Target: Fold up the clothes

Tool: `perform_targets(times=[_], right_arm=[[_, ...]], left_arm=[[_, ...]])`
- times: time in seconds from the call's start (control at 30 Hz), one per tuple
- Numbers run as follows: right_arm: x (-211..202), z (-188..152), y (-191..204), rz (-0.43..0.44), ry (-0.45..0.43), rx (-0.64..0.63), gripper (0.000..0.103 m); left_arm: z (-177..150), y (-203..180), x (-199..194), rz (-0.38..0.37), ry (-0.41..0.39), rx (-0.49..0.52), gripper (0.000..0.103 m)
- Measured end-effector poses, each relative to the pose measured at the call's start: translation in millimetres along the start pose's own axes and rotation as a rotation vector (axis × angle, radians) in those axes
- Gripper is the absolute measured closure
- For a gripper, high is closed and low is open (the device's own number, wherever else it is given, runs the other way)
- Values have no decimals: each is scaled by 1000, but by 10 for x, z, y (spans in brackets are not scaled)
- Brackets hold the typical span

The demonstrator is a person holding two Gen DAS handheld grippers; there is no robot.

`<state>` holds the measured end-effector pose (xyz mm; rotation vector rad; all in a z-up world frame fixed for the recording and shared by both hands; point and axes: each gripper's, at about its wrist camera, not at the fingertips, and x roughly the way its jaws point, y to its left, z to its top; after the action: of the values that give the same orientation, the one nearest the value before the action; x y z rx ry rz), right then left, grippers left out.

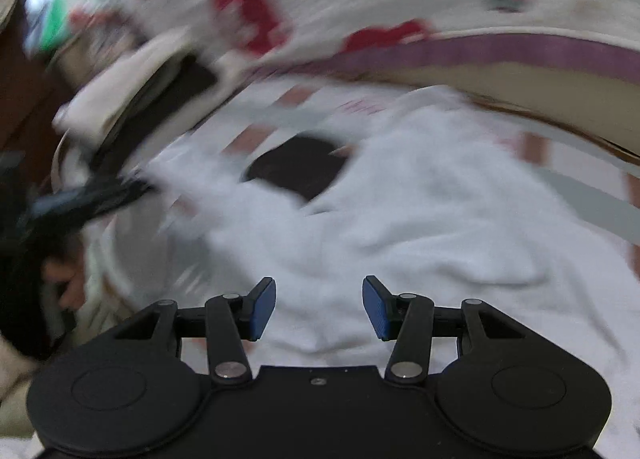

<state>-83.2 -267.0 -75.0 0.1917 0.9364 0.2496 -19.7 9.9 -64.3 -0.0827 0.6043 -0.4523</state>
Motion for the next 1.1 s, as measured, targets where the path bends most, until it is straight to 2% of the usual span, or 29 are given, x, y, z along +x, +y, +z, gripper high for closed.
perform_targets(times=[0.07,0.13,0.27,0.37,0.5,0.57,0.6,0.73,0.77,0.8,0.83,0.87,1.1], right_arm=[[164,45,279,48,55,-81,49],[307,40,488,74,119,-163,43],[595,-11,629,13,201,-248,41],[789,-58,556,-10,244,-237,41],[992,-223,555,-68,308,-309,40],[1049,-322,584,-107,314,-363,39],[1069,-368,598,-126,312,-389,35],[1021,-395,563,-118,252,-383,34],[994,-393,529,-111,232,-369,41],[968,-391,497,-106,213,-355,65],[959,-379,486,-118,198,-343,85],[934,-326,459,-136,191,-317,94],[340,-190,-27,-19,24,27,94]], left_arm=[[54,-23,-47,10,-29,33,94],[103,-57,-91,23,-59,75,94],[47,-69,-40,60,-32,92,94],[44,-32,-36,57,-23,76,94],[25,10,-13,53,-5,50,94],[3,15,30,61,15,42,94],[-7,23,49,65,24,40,94],[-18,54,108,68,51,14,94],[-15,55,111,67,53,10,94],[-13,50,114,67,53,10,94],[-11,42,117,68,54,12,94],[-10,34,124,68,58,14,94],[-35,-12,225,67,110,28,94]])
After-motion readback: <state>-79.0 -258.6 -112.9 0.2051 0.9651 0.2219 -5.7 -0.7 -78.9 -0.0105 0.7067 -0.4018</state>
